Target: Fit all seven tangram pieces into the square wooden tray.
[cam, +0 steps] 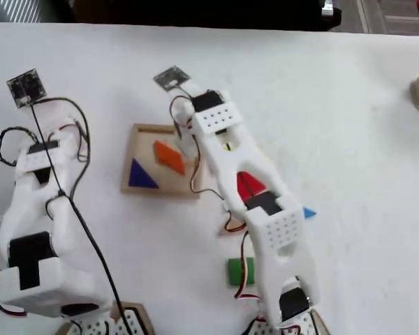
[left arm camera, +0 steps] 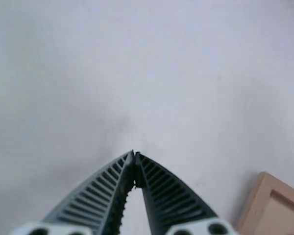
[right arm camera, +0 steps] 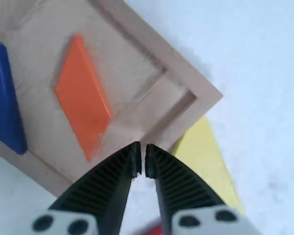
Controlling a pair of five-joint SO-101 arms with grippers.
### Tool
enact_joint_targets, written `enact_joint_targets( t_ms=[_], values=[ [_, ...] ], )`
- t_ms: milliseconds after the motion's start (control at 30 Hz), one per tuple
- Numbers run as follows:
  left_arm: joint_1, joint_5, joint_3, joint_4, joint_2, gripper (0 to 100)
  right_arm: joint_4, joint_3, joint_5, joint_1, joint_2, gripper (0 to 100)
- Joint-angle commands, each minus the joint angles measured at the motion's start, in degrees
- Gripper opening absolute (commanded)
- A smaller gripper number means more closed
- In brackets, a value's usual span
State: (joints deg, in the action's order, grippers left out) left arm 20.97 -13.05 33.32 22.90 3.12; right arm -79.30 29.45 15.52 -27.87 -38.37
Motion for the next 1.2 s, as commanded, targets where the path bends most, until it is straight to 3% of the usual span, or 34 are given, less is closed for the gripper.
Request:
enact_joint_targets(
  t_ms=[0, 100, 267, 533, 767, 967, 1167],
  values=[
    [-2.24, -0.09, 1.14, 0.09, -4.79, 2, -5.41, 0.44, -1.23, 3.21, 6.37, 1.7],
    [-4.62, 4.22, 3.96, 0.00, -8.04, 2, -3.21, -5.63, -3.25, 7.34, 9.98, 1.7],
    [-10.07, 14.24, 7.12, 0.00, -11.56, 2, 10.15, -22.86, -2.99, 13.14, 15.87, 1.7],
    [-19.56, 13.98, 7.21, 0.00, -11.56, 2, 26.07, -45.54, -3.34, 20.97, 28.00, 1.7],
    [-29.76, 13.98, 2.02, -11.25, -0.92, 2, 32.13, -50.55, -3.43, 22.73, 31.08, 1.7],
    [-31.87, 14.33, -11.52, -0.35, 11.56, 2, 34.42, -50.81, -2.99, 22.55, 31.08, 1.7],
    [-31.08, 14.33, -13.54, 5.45, 13.05, 2, 34.59, -50.81, -2.99, 22.55, 30.99, 1.7]
  ],
)
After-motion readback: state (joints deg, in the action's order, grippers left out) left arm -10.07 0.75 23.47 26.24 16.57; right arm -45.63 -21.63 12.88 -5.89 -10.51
